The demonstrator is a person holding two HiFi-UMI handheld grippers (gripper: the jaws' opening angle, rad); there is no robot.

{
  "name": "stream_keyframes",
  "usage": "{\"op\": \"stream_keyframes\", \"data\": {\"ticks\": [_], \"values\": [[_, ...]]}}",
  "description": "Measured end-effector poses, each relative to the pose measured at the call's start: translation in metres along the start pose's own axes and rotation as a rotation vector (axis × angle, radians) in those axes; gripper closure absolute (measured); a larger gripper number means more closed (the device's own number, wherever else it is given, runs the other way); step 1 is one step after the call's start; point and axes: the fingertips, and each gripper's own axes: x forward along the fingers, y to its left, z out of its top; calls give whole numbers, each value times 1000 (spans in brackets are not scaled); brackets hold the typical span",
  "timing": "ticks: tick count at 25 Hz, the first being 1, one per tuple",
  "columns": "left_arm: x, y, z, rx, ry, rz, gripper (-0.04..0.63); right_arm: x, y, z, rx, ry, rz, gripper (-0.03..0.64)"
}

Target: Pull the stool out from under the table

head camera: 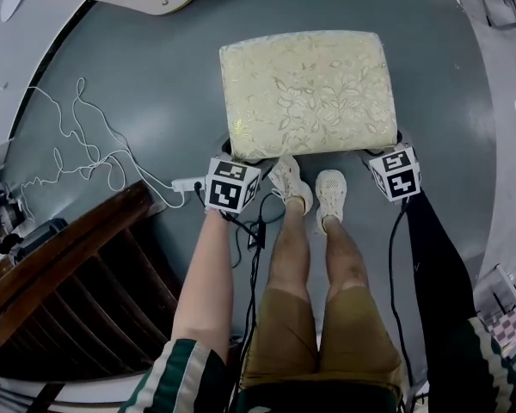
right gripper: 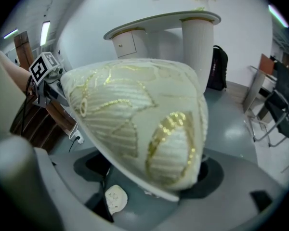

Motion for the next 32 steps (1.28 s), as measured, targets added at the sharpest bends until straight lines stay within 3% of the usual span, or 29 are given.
{"op": "stream_keyframes", "data": {"ticks": [9,14,32], "values": [[-1,3,4,13,4,-5,137,-2,1,2,9,14,-9,167],[-5,-2,-1,-24,42,-32,137,-10,3,-1,15,75,4,167],[-4,-10,-4,-84,99,-79,137,-23,-1,4,2,142,-4,167]]}}
